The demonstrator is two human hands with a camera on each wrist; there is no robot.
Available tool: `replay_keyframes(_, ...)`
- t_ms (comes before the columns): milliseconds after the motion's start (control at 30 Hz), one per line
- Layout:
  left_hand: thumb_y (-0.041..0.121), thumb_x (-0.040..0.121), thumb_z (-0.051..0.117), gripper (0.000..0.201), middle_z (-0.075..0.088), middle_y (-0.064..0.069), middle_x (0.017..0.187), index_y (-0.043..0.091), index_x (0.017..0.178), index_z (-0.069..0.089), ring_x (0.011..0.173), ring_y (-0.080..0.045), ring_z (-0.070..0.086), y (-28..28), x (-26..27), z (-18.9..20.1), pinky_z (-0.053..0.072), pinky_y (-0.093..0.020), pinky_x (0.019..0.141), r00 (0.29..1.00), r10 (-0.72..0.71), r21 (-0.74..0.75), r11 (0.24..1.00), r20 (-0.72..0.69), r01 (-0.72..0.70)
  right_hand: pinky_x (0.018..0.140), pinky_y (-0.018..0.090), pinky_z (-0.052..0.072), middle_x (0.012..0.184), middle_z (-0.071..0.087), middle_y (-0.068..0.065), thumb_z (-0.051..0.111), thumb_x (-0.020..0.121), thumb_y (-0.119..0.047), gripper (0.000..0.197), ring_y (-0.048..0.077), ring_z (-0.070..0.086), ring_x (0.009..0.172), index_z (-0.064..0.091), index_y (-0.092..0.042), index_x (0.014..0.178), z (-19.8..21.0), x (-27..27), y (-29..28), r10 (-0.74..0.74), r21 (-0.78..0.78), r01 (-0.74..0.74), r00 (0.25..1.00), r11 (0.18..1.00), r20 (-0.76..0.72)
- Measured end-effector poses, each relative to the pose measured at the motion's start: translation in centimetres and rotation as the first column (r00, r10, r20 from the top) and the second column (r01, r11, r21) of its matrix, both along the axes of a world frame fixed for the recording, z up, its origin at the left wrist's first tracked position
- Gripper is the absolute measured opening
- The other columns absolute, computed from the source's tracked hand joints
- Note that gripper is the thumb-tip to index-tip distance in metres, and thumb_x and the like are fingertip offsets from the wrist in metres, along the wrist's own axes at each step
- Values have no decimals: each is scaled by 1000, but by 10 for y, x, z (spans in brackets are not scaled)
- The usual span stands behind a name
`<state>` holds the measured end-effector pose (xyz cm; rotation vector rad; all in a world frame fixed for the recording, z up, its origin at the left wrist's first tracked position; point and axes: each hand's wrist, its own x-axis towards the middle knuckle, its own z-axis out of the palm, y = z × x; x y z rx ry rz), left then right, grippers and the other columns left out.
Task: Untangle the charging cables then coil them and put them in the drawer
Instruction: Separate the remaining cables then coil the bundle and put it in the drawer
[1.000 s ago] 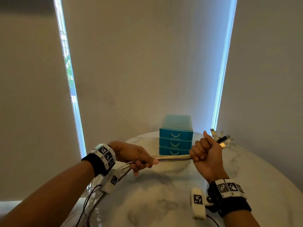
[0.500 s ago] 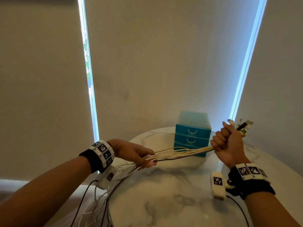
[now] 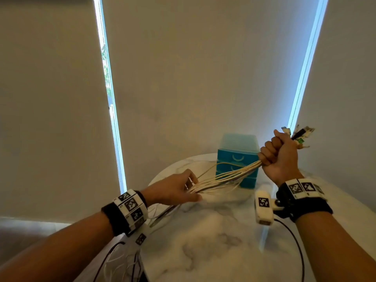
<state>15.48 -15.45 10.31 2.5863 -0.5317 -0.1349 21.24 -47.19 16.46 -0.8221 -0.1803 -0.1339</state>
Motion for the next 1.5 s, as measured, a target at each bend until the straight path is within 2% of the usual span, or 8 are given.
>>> replay_keyframes(300,48,98,75,40,77,-9,89,17,124,71,73,-16,70,-6,2,-12,59,-34,86,927,-266,-104,964,-265,246,41,26,15,46,20,-8,51,110,-34,63,9,16,39,27,-27,52,18,-1,16,-34,87,26,995,996,93)
replay_keyframes(400,58,98,71,43,54,2,56,16,95,78,48,-13,49,25,20,-1,51,-26,56,945,-168,-29,986,-279,166,41,27,16,47,18,-8,52,109,-34,61,11,15,40,24,-27,55,21,-1,2,-58,89,52,997,995,60)
replay_keyframes(567,86,80,67,66,50,9,53,24,57,61,50,-11,44,93,61,56,37,-25,53,994,102,258,960,43,-109,43,28,21,44,20,-6,47,112,-37,65,10,20,37,27,-25,52,-7,-6,-6,68,31,-69,998,997,18)
replay_keyframes(700,99,81,37,76,55,8,64,25,70,51,66,-16,52,124,89,105,36,-36,72,861,83,314,910,502,-272,56,30,39,46,23,-1,43,115,-44,68,14,29,45,30,-21,53,-28,-20,14,177,-38,-175,984,984,29)
replay_keyframes(800,77,98,39,49,57,10,82,30,84,46,84,-16,55,120,102,113,32,-42,92,742,16,342,881,670,-327,60,30,41,46,22,-2,42,115,-42,67,14,28,48,31,-22,52,-24,-25,5,97,89,-104,992,991,76)
replay_keyframes(1067,67,104,46,47,50,1,140,33,136,54,133,-25,43,77,113,-30,33,-48,108,932,94,498,824,350,-270,52,29,28,45,21,-5,50,106,-46,61,13,23,44,30,-25,52,-54,-20,-76,-183,147,188,982,971,-45)
replay_keyframes(1333,58,61,100,55,55,11,124,43,109,79,117,-12,53,75,122,-26,45,-33,103,969,109,-81,992,221,-94,45,25,31,45,22,-6,41,111,-44,63,13,22,43,28,-26,52,-93,-12,-99,-238,214,256,966,943,-104)
replay_keyframes(1500,34,86,90,13,80,6,110,32,98,88,100,-15,75,82,114,-15,62,-29,84,994,70,-330,943,82,-39,45,25,29,47,21,-6,49,103,-50,58,14,21,45,27,-27,54,-106,-9,-99,-244,224,270,960,936,-141)
